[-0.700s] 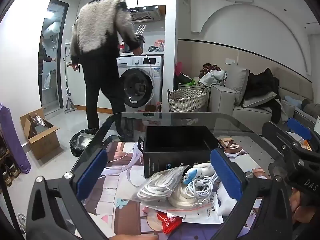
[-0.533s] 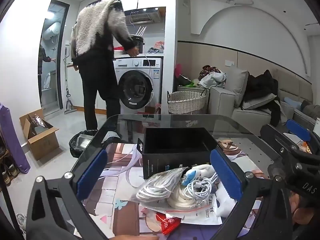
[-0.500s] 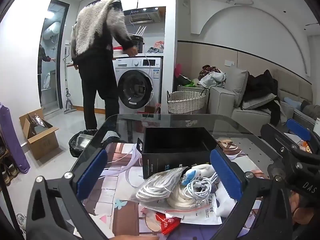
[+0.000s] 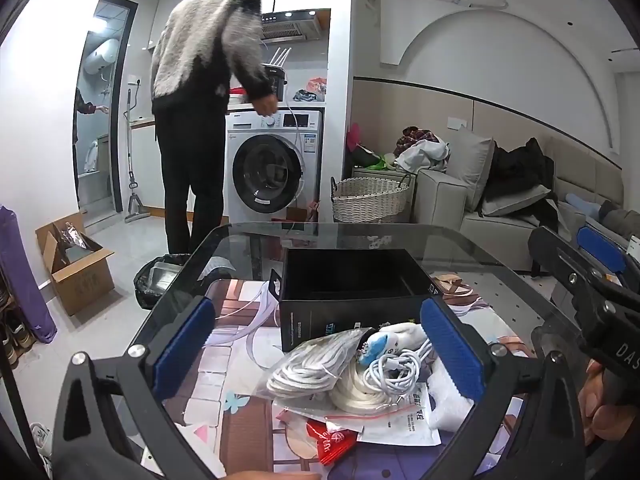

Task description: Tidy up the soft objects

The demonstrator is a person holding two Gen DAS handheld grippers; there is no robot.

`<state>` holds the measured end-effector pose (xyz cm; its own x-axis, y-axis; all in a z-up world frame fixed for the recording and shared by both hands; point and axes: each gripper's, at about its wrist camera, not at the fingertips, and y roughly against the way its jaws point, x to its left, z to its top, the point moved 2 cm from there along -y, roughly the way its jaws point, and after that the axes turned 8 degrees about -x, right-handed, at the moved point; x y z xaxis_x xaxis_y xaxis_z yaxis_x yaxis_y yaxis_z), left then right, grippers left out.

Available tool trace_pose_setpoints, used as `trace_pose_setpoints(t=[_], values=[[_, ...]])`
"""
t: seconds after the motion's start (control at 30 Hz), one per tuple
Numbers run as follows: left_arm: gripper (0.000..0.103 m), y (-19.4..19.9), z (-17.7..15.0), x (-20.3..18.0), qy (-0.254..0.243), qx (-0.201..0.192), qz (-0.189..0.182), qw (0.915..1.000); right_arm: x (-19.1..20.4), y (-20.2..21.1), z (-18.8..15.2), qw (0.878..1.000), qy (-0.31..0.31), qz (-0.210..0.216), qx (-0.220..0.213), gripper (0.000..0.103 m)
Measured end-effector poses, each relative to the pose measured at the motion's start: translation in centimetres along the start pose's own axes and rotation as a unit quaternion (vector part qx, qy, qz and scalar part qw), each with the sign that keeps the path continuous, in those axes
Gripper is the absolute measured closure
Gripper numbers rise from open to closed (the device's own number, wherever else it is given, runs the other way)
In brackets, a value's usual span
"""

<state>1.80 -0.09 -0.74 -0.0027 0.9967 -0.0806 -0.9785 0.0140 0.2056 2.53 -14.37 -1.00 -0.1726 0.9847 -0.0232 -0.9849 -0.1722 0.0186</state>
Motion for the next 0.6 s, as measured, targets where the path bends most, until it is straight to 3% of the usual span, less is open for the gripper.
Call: trace_pose_setpoints(t=[0.6], values=[[0.000,-0.08,-0.14,-0.15,0.001,0.001,-0.002,1.0000,0.34,-0.05,0.25,1.000,0.005,0.002,0.002,0.001]])
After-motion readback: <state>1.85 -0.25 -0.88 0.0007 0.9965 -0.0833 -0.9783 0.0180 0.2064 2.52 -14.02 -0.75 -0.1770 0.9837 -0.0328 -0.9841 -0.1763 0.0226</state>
